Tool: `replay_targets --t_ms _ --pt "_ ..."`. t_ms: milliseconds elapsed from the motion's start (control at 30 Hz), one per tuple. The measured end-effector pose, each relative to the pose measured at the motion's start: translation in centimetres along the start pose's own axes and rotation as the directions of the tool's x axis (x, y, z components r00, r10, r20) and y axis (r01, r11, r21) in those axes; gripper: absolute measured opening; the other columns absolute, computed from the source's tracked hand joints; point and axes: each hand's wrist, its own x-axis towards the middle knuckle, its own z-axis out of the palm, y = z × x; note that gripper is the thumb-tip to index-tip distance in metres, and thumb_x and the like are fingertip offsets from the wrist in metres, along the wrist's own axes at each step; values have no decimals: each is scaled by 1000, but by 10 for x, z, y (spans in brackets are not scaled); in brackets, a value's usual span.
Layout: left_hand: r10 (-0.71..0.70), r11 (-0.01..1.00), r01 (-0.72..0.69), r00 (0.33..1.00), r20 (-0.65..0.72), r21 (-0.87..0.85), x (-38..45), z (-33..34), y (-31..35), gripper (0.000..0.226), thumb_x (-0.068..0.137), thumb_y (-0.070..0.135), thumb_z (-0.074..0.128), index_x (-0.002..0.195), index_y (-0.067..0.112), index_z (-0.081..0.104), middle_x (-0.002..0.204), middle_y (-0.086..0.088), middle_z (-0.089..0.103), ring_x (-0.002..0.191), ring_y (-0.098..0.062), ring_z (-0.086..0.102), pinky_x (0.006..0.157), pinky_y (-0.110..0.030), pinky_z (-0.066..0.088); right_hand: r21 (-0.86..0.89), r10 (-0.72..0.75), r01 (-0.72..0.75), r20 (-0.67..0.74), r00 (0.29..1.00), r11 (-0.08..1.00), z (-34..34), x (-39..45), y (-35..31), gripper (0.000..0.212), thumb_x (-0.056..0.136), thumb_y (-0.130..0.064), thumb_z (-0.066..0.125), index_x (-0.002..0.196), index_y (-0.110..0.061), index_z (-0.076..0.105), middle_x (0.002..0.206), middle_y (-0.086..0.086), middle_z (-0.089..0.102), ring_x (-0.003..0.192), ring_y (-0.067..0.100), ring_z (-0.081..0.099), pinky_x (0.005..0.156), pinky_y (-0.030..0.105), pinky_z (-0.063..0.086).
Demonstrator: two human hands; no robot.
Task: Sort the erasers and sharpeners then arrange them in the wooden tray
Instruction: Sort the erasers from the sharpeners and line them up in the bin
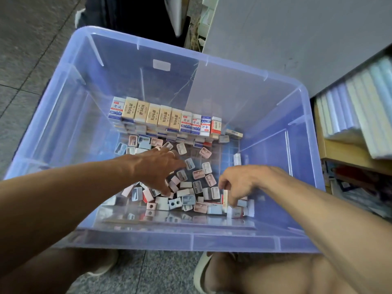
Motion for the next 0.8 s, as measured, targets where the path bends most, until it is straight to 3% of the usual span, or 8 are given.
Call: replay_targets --t_ms 167,300,367,467,533,633,733,800 --pt "12 999 -8 995 98 -42 0 1 3 99 75 42 80 153 27 21 153 0 33 135 -21 36 104 -30 36 -251 -47 78 126 991 965 3 5 -4 83 73 -30 87 145 -33 47 137 -3 53 121 23 51 99 38 49" --pt "-4 992 24 987 160 -123 1 4 5 106 75 31 83 154 24 14 148 -2 43 126 -22 49 99 -32 41 -444 -103 107 33 994 890 15 9 -3 85 69 -44 88 142 -38 46 118 -1 39 114 22 38 96 41 44" --pt "-7 987 33 987 161 -154 1 4 6 104 74 28 84 153 23 16 146 -3 46 123 -21 52 96 -30 42 -445 -152 142 13 988 884 17 7 -3 80 70 -45 88 140 -36 50 117 -3 34 113 20 37 95 39 42" --pt "-9 965 54 985 175 -257 -1 2 4 97 73 20 85 149 26 25 137 -1 53 106 -18 59 87 -32 48 -439 -178 179 44 983 881 18 6 -7 70 75 -39 85 137 -30 55 122 -3 45 116 22 46 94 41 48" --pt "-4 940 64 985 174 -336 -1 4 1 93 73 14 84 146 29 29 129 0 57 90 -12 60 74 -25 46 -397 -170 169 32 985 902 18 7 -10 66 75 -37 84 135 -29 58 105 -6 54 110 23 52 87 39 52" --pt "-15 916 86 983 182 -393 0 5 -3 90 74 8 82 144 29 31 111 6 54 74 0 53 59 -15 38 -332 -161 149 -11 987 932 14 4 -12 62 76 -37 84 132 -25 60 78 -10 44 105 25 53 73 33 47" --pt "-23 910 103 980 198 -403 -1 5 -6 91 72 3 82 144 27 31 111 6 53 80 -4 55 60 -16 39 -220 -146 134 -40 988 966 8 0 -11 46 77 -34 84 116 -21 64 72 -8 47 85 22 53 57 28 35" --pt "-31 902 112 980 196 -417 -3 4 -10 89 71 0 81 142 25 34 122 2 56 92 -12 58 65 -17 41 -142 -150 139 -72 986 980 4 -1 -9 33 78 -35 83 99 -21 61 75 -6 55 73 18 55 56 28 38"
